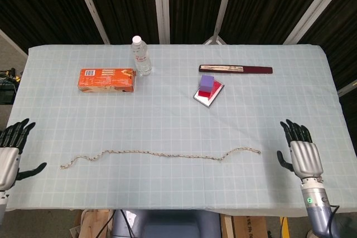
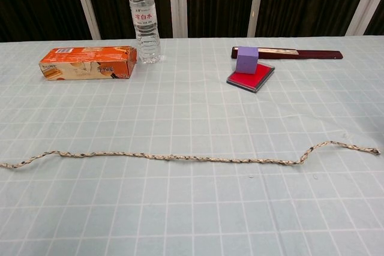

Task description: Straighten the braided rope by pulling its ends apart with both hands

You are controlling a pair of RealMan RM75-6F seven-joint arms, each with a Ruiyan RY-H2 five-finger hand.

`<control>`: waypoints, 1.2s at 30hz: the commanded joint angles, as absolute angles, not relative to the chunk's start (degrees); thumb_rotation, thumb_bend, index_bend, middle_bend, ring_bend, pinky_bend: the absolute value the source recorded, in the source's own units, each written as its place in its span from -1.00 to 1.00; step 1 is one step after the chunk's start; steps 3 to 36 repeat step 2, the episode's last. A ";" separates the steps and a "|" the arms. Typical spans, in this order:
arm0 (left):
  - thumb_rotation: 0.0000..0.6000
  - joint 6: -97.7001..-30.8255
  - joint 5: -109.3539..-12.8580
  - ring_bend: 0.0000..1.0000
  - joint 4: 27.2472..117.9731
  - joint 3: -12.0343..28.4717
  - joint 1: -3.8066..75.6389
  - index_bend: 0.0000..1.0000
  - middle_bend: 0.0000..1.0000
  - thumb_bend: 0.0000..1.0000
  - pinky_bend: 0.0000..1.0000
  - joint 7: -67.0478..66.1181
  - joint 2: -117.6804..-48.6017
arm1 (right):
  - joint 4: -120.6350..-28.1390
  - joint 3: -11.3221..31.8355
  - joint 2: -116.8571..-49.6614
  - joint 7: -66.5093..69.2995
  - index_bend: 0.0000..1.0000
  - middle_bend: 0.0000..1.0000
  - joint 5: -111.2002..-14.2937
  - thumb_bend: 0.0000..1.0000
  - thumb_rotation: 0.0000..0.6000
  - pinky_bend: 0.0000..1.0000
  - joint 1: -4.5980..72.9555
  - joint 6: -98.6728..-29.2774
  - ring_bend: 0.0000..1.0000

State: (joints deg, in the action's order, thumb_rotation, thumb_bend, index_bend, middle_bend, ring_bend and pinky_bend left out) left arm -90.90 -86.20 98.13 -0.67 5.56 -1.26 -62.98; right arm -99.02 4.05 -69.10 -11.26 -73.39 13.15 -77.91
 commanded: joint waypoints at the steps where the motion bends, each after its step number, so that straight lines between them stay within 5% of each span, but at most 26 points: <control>1: 1.00 -93.64 -88.34 -1.00 94.73 -2.30 2.83 -0.88 -1.00 -0.69 -1.00 1.47 -62.53 | -98.12 1.12 -66.29 -7.26 -1.00 -1.00 -78.38 -0.11 1.00 -1.00 9.55 -81.94 -1.00; 36: 1.00 -93.99 -88.56 -1.00 94.25 -2.36 2.51 -0.89 -1.00 -0.69 -1.00 1.79 -62.49 | -98.20 0.80 -65.85 -6.45 -1.00 -1.00 -78.92 -0.11 1.00 -1.00 9.01 -82.40 -1.00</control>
